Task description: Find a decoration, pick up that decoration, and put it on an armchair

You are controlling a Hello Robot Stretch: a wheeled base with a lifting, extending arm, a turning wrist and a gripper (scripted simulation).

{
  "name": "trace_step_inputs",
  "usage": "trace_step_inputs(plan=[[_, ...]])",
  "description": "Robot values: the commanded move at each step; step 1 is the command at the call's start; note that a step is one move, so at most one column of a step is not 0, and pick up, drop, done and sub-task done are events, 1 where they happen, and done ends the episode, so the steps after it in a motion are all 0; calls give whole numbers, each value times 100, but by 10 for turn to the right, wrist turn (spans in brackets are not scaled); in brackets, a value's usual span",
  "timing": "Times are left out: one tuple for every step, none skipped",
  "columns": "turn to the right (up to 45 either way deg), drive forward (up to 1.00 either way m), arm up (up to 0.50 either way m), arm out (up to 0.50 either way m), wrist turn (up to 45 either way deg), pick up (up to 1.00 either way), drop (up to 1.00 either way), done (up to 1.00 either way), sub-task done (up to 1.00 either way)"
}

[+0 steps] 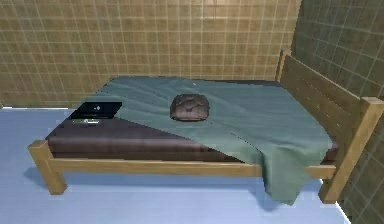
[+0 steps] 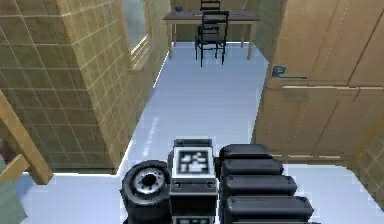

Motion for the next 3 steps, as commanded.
trace_step_inputs(plan=[[0, 5, 0, 0, 0, 0, 0, 0, 0], [-450, 0, 0, 0, 0, 0, 0, 0, 0], [-390, 0, 0, 0, 0, 0, 0, 0, 0]])
